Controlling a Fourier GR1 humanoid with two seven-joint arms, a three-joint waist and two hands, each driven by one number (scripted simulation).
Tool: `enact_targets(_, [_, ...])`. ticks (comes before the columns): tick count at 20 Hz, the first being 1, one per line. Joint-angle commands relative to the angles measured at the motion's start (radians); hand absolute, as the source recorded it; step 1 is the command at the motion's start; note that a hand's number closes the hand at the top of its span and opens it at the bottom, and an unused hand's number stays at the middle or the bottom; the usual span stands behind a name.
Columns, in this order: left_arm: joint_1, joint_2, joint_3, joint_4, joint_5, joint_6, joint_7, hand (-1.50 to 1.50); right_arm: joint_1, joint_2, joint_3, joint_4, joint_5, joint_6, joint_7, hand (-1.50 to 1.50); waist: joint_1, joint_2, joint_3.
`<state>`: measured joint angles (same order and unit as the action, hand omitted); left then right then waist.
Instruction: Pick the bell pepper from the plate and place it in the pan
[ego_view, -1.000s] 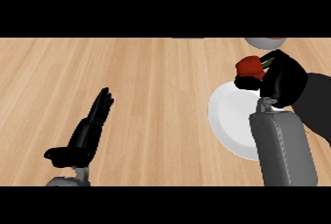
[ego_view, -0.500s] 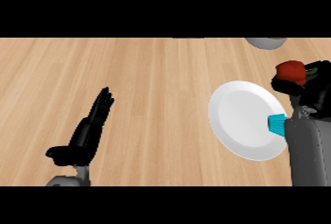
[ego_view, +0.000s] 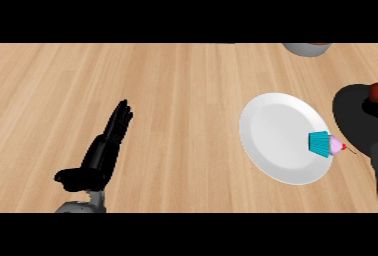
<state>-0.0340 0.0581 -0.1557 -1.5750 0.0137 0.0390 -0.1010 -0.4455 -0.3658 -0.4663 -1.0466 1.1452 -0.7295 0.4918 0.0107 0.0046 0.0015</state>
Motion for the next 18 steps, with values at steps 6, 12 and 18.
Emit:
enact_targets(6, [-0.036,-0.025,-0.007,0.037,-0.017,0.007,0.006,0.00,-0.147,-0.222,-0.144,0.445,-0.294,-0.160,-0.356,1.50,0.015,0.007,0.002])
enact_targets(12, [-0.025,-0.024,-0.023,-0.007,-0.014,-0.004,0.008,0.00,-0.150,-0.282,-0.152,0.638,-0.317,0.149,-0.293,-1.50,0.041,0.016,0.003])
enact_targets(18, [-0.050,0.008,0.028,-0.003,0.024,-0.033,0.013,0.00,-0.203,-0.284,-0.223,0.730,-0.448,0.319,-0.482,-1.50,0.035,0.016,0.006])
